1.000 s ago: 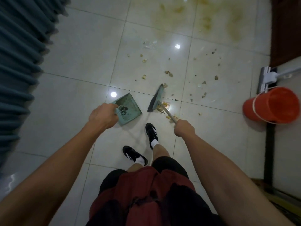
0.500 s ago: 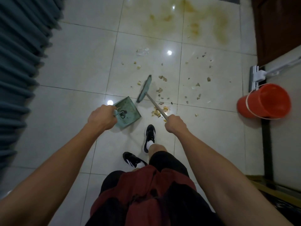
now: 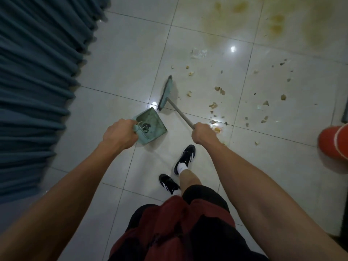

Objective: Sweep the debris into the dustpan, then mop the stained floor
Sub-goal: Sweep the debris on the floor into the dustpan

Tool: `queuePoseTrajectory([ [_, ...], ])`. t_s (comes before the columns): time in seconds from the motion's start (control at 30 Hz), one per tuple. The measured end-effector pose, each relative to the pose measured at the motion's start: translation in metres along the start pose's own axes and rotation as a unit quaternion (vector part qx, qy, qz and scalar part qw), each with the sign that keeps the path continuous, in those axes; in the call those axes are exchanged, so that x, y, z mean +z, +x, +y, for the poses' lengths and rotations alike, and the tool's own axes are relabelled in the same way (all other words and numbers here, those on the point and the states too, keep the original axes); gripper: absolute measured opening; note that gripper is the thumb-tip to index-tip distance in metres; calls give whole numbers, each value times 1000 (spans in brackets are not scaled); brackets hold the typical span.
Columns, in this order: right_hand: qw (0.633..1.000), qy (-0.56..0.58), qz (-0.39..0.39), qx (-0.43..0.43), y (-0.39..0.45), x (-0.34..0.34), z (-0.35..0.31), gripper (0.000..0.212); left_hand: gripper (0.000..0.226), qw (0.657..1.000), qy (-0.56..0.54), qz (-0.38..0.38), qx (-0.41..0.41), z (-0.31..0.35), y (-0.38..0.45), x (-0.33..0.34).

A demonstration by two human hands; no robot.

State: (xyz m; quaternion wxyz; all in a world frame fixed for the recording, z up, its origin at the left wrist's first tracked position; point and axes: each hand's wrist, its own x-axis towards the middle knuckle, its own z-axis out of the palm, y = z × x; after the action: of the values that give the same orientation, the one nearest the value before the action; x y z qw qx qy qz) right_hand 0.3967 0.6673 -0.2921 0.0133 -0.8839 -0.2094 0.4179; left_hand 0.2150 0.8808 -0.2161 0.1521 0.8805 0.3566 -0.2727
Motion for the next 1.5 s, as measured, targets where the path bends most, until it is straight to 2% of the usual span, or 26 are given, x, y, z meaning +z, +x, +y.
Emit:
queuePoseTrajectory([
  [0.23, 998, -51, -27, -5, 40, -33, -3, 33, 22, 1000, 7, -5, -14, 9, 45, -25],
  [0.43, 997, -48, -18, 50, 31, -46, 24, 33, 22, 999, 29, -15, 16, 32, 70, -35],
  [0.73, 989, 8, -7, 149, -24, -8, 47, 31, 17, 992, 64, -29, 101, 59, 76, -47],
  [1.03, 972, 33, 33, 231, -86, 44, 48, 40, 24, 983, 71, -2, 169, 50, 48, -35],
  [1.17, 969, 49, 45, 240, -101, 50, 35, 41, 33, 979, 70, 8, 194, 39, 40, -35],
  [1.3, 966, 63, 58, 243, -109, 48, 13, 37, 28, 974, 71, 17, 213, 26, 34, -41],
  [1.5, 971, 66, 83, 214, -106, 37, -16, 31, 26, 978, 51, 34, 202, -2, 35, -53],
])
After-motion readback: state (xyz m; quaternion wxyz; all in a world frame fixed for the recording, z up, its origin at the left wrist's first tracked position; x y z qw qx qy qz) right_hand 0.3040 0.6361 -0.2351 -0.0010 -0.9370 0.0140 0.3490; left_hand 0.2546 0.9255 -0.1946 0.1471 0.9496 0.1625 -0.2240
